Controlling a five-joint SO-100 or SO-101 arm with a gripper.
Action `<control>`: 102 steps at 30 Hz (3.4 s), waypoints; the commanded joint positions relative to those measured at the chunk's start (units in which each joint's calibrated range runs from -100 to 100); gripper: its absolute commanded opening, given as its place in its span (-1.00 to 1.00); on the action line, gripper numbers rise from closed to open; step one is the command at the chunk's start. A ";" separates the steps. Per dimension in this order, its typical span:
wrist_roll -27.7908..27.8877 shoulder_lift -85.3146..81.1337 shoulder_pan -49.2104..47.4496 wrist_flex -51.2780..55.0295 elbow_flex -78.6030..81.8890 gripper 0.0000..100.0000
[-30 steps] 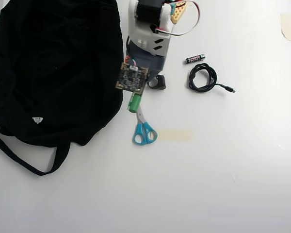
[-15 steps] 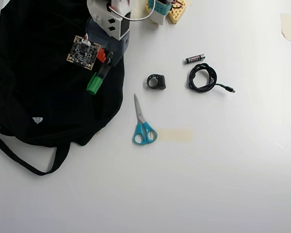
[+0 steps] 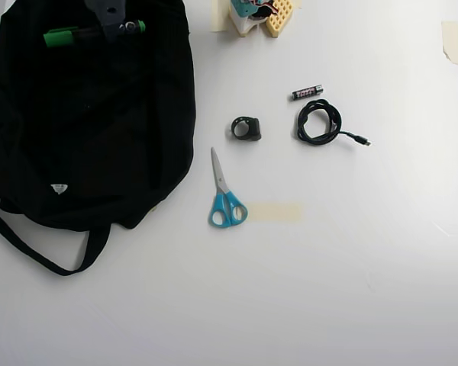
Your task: Put the green marker into the black bag
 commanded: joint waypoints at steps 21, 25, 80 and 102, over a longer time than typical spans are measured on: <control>-0.08 3.53 -15.83 -6.85 -8.73 -0.96; -2.86 0.71 -34.98 -5.13 -15.55 -0.96; -2.86 -82.61 -55.32 -30.88 97.11 -0.96; -2.86 -99.79 -59.06 -13.74 103.76 -0.96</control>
